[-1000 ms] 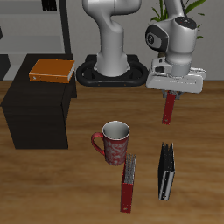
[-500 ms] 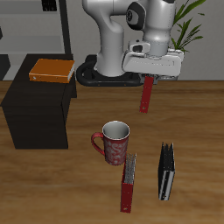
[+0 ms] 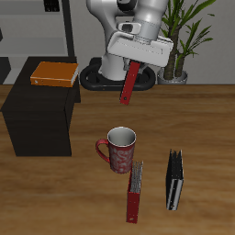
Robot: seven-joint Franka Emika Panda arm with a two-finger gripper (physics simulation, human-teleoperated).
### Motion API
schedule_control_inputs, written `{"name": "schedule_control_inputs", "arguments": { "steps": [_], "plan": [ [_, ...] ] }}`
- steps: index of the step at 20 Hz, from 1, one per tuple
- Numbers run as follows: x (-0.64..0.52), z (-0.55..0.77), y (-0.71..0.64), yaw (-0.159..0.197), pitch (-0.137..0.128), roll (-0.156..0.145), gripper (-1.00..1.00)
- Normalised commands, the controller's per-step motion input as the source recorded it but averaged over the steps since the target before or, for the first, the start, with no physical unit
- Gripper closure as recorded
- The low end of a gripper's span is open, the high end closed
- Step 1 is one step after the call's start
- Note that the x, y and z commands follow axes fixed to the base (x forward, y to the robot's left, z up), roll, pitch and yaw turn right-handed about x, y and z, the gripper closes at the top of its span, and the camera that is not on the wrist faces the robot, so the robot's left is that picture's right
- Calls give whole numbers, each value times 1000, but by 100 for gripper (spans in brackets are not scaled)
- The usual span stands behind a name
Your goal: Place the orange book flat on top of the shelf and place the left red book flat on top of the shelf
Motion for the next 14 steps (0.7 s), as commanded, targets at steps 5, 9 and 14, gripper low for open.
{"name": "schedule_control_inputs", "arguments": {
  "steps": [5,9,14],
  "plan": [
    [70,320,-521,35,10,-63,100],
    [34,317,-370,5,-4,-50,100],
    [140,238,-329,-32,78,13,100]
  ]
}}
